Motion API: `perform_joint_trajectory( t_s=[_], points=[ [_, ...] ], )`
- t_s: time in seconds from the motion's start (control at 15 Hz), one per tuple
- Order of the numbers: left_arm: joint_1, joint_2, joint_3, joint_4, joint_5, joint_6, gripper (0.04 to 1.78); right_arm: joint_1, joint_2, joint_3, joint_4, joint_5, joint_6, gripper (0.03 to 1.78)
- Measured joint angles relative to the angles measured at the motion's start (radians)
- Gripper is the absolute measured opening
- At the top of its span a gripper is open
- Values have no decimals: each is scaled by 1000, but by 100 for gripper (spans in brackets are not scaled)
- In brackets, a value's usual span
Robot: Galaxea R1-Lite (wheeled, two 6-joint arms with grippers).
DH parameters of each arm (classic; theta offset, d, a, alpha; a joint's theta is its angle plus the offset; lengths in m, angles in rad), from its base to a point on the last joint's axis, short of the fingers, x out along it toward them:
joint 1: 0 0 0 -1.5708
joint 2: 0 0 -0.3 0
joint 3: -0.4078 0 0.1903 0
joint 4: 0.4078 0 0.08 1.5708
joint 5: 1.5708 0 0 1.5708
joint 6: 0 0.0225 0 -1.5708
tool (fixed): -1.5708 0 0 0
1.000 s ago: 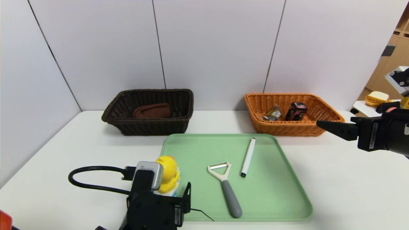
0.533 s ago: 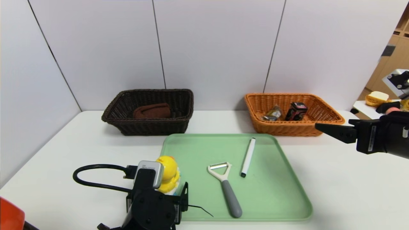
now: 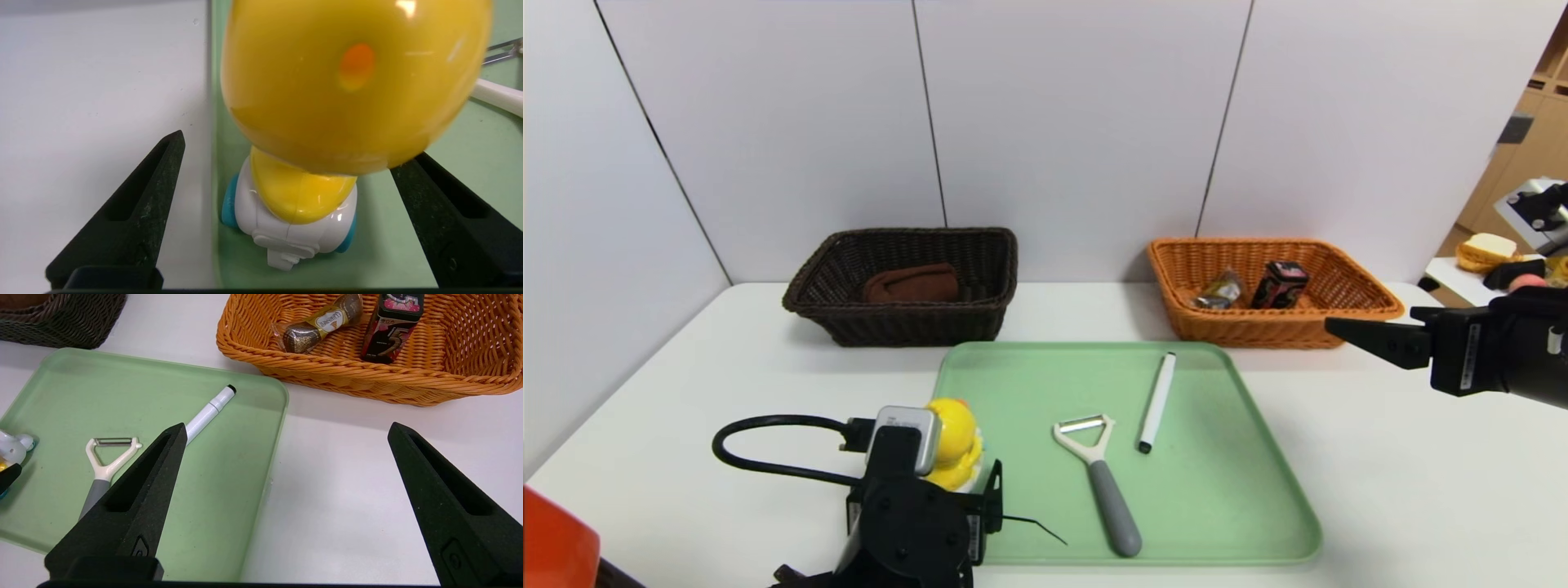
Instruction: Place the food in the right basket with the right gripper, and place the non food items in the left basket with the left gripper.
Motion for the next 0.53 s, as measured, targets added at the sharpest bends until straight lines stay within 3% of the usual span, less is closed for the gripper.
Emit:
perform_joint_trajectory(
  t_s=[0.33, 0.53],
  points=[
    [14, 46, 2, -124, -2, 56, 169, 1, 3, 0, 0, 0, 0, 170],
    [16, 63, 7, -131, -2, 59, 169, 1, 3, 0, 0, 0, 3, 170]
  ],
)
